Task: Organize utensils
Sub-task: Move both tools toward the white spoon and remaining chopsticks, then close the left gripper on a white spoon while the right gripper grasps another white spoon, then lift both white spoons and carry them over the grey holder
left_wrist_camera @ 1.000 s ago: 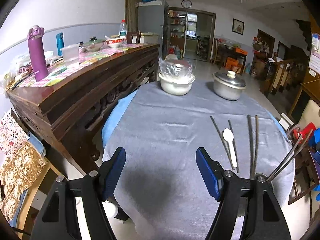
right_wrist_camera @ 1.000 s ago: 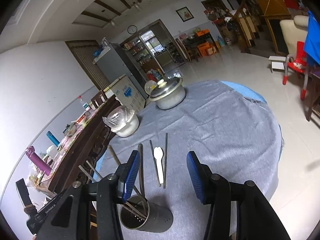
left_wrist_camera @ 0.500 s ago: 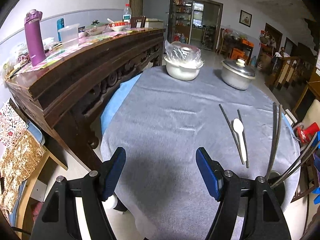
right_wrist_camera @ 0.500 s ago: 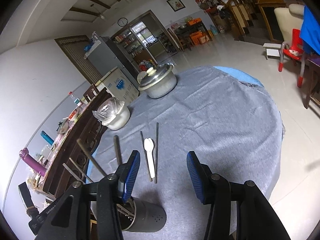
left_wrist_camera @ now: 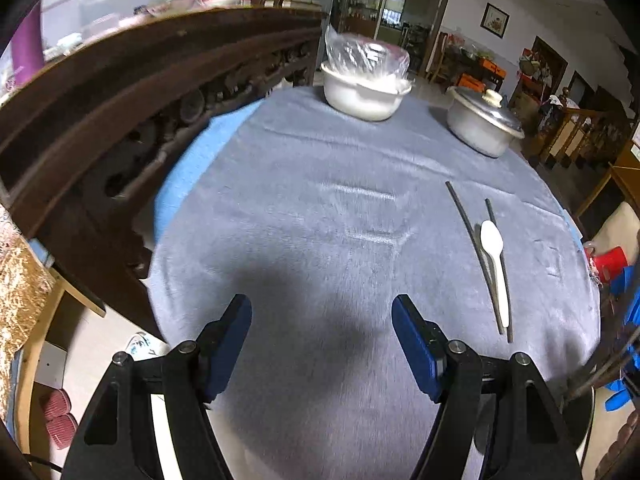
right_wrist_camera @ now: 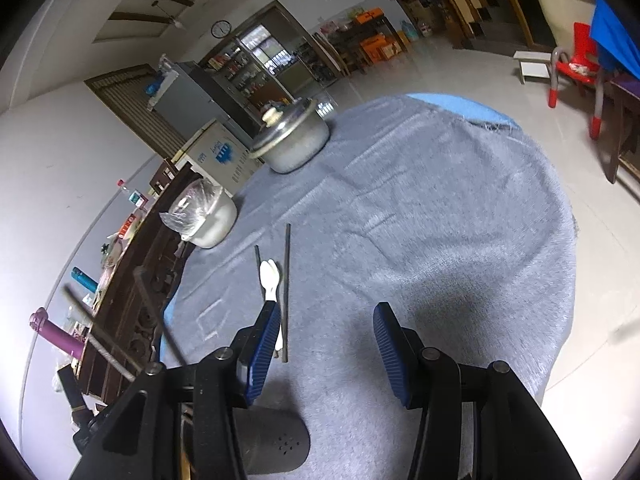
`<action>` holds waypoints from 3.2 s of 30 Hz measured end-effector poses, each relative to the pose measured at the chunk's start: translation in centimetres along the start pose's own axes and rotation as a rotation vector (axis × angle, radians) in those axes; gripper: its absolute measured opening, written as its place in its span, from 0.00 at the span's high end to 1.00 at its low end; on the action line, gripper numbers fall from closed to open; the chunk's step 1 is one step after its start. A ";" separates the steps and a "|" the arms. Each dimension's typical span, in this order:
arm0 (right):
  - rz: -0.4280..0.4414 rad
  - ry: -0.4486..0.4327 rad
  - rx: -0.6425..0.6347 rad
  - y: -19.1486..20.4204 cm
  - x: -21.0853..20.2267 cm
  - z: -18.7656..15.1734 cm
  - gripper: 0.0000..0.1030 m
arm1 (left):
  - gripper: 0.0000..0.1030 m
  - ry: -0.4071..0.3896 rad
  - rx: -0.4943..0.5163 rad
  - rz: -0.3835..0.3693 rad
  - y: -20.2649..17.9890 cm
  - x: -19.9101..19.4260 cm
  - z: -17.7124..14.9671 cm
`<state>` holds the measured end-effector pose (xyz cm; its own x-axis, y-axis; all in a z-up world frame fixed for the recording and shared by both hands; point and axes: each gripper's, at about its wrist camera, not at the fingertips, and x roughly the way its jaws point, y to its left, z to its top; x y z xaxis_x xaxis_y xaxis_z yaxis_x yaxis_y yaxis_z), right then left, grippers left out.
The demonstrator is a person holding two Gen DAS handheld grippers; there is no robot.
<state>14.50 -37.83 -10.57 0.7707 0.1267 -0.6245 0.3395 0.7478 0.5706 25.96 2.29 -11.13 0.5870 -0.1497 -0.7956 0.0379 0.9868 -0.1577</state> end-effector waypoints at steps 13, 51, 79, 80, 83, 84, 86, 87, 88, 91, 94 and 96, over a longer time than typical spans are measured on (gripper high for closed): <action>0.069 0.076 0.045 -2.1 8.1 1.9 0.50 | 0.29 0.031 0.162 -0.105 -8.2 7.5 3.6; 0.074 0.141 -0.035 -1.0 13.5 3.8 0.50 | 0.87 0.070 0.338 -0.248 -15.3 14.6 6.1; 0.089 0.443 -0.584 11.6 26.4 3.8 0.49 | 0.61 0.173 0.242 -0.277 -11.9 15.8 7.4; 0.083 0.428 -0.600 11.7 26.4 3.6 0.50 | 0.61 0.170 0.243 -0.274 -11.9 15.9 7.4; 0.029 0.409 -0.679 12.3 26.4 2.9 0.74 | 0.69 0.152 0.261 -0.254 -12.5 16.2 7.4; 0.014 0.397 -0.694 12.3 26.3 2.8 0.80 | 0.87 0.151 0.268 -0.250 -12.7 16.2 7.4; 0.010 0.389 -0.684 11.9 26.1 3.0 0.92 | 0.92 0.150 0.271 -0.261 -12.9 16.3 7.2; 0.015 0.375 -0.673 11.8 25.8 3.2 0.92 | 0.93 0.149 0.271 -0.266 -12.8 16.3 7.2; 0.025 0.355 -0.653 11.5 25.2 3.5 0.92 | 0.94 0.142 0.272 -0.267 -12.7 16.1 7.1; 0.072 0.318 -0.583 10.5 23.5 4.5 0.92 | 0.96 0.125 0.255 -0.265 -12.2 15.5 7.3; 0.091 0.282 -0.530 9.5 21.8 5.3 0.92 | 0.96 0.101 0.239 -0.260 -11.6 14.5 7.7; 0.098 0.258 -0.487 8.5 20.4 5.8 0.92 | 0.96 0.087 0.232 -0.256 -11.0 13.7 7.8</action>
<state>36.24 -32.71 -15.39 0.6084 0.3201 -0.7262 -0.0620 0.9314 0.3586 39.92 -10.14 -15.73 0.4644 -0.3891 -0.7955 0.3633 0.9030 -0.2296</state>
